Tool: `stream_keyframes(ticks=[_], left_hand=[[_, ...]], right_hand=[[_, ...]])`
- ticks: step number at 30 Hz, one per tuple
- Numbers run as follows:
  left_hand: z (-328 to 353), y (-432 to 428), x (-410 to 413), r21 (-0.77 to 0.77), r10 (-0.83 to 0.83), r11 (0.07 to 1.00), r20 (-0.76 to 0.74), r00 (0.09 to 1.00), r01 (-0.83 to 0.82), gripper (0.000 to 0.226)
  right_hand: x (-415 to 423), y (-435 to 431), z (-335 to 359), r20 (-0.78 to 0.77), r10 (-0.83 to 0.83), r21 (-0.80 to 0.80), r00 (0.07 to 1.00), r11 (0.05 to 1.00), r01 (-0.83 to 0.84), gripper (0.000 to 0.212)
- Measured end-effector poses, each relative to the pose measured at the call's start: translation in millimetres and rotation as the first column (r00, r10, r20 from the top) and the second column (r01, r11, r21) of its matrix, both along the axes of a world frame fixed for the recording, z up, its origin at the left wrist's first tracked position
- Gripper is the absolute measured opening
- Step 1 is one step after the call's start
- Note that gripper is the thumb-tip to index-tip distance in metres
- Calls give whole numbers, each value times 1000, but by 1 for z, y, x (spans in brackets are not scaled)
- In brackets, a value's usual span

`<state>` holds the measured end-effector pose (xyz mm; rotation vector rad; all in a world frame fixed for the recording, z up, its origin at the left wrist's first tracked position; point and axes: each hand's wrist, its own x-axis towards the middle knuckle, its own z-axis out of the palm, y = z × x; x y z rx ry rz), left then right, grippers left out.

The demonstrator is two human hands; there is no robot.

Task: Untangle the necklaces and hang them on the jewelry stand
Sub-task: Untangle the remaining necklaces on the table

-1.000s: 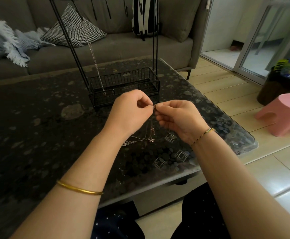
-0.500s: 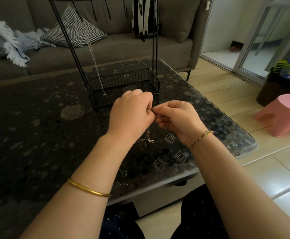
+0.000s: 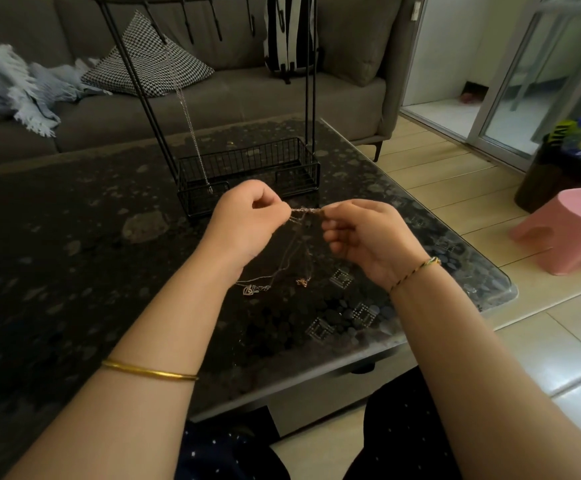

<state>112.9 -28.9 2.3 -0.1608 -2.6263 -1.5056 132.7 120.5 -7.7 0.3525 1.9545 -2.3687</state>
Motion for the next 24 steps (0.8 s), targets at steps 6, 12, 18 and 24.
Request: stream_keyframes(ticks=[6,12,18,24], left_hand=[[4,3,0,343,-17,937,222,975,-62,20],[5,5,-1,393,-49,917,297,953,-75,15],[0,-1,2,5,-107,994,242,964,109,5],[-8,0,0,-347,-22,936,98,995,54,7]], right_hand=[[-1,-3,0,54,44,-145,998,989,-36,11],[-2,-8,-2,24,4,-178,1000,984,0,7],[-5,-7,-5,-50,-108,-150,993,984,99,10],[-9,-10,-8,-178,-218,34,960,973,228,10]])
